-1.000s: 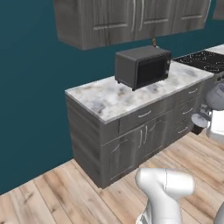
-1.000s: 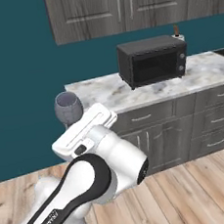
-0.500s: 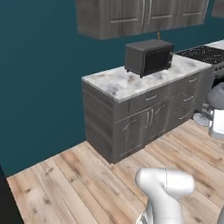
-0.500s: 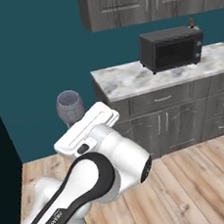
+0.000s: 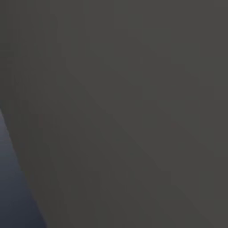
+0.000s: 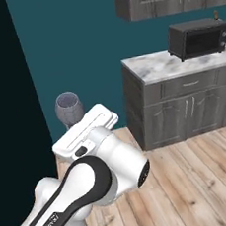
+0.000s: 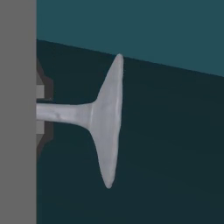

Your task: Retrieve the wine glasses from the counter and place one next to each plate.

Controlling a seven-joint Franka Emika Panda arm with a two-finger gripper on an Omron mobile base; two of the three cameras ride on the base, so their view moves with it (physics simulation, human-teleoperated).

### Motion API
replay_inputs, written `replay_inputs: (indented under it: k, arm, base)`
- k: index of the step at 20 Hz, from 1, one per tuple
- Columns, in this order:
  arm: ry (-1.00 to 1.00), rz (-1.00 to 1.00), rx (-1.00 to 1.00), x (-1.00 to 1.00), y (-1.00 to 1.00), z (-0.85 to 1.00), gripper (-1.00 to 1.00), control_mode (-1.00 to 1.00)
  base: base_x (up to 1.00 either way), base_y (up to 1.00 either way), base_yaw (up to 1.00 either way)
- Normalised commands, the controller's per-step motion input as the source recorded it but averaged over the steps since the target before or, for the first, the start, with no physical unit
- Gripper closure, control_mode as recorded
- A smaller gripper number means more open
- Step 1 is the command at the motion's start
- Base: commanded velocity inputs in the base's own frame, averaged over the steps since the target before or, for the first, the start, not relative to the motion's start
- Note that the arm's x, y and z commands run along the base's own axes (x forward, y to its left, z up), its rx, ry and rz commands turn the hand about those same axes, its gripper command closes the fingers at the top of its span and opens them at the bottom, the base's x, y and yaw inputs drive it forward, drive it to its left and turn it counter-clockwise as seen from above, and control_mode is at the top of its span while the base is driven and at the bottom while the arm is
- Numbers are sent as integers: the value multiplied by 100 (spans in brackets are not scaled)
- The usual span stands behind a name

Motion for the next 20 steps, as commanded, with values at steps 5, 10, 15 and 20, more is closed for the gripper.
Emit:
replay_inputs:
  k: [5,10,15,20]
  arm:
    - [0,0,0,0,0,0,100,100]
    - [0,0,0,0,0,0,100,100]
    - [0,0,0,0,0,0,100,100]
    - [0,0,0,0,0,0,100,100]
  base:
    - [-100,27,0]
    - [-100,-4,6]
    - [-100,-91,2]
    - [-98,-80,-2]
